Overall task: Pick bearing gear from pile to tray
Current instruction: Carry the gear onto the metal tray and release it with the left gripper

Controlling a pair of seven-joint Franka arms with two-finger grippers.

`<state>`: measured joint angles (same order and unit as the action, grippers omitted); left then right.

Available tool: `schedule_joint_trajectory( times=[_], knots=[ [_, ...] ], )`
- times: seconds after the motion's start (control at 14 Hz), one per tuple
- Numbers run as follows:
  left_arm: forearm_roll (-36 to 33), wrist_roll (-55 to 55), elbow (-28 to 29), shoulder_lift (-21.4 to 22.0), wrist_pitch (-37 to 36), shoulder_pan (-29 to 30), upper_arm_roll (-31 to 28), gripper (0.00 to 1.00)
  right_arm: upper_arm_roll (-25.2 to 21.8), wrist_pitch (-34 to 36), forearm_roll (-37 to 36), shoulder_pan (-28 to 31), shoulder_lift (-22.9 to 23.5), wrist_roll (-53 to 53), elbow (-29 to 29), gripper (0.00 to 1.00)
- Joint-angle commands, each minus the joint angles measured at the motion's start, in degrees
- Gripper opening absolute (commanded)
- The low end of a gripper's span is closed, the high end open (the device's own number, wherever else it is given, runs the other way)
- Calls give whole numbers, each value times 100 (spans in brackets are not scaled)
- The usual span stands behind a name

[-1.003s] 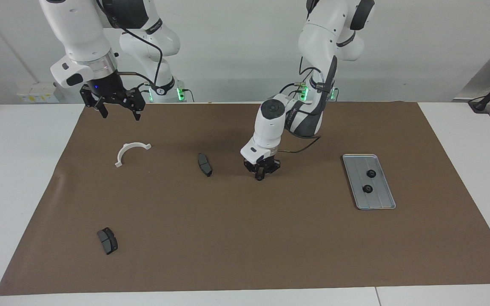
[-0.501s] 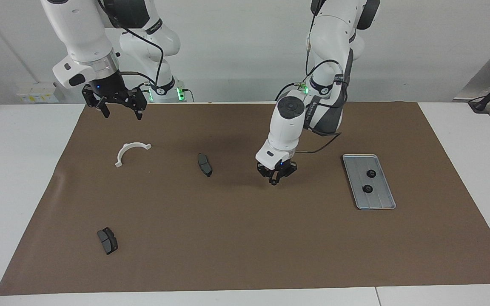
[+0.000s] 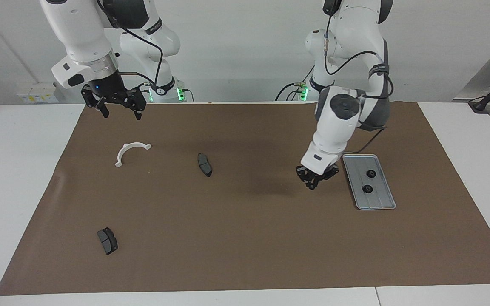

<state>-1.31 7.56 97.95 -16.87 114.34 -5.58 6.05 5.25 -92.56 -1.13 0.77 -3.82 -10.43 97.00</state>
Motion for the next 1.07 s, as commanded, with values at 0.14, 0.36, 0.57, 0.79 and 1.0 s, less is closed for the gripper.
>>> schedule_joint_trajectory(
  times=[0.14, 0.36, 0.57, 0.79, 1.0],
  knots=[
    [122, -2000, 988, 509, 45, 1136, 45, 0, 28, 19, 130, 55, 22, 217, -59, 100],
    [122, -2400, 1532, 676, 255, 1314, 45, 0, 28, 19, 130, 64, 22, 225, -59, 100],
    [122, -2382, 2033, 746, 598, 1226, 45, 0, 28, 19, 104, 81, 22, 243, -59, 100],
    [122, -2356, 2158, 746, 818, 1226, 45, 12, 28, 28, 95, 64, 22, 243, -59, 100],
    [139, -2330, 1957, 659, 853, 1226, 54, 100, 28, 19, 95, 46, 22, 243, -59, 100]
  ],
)
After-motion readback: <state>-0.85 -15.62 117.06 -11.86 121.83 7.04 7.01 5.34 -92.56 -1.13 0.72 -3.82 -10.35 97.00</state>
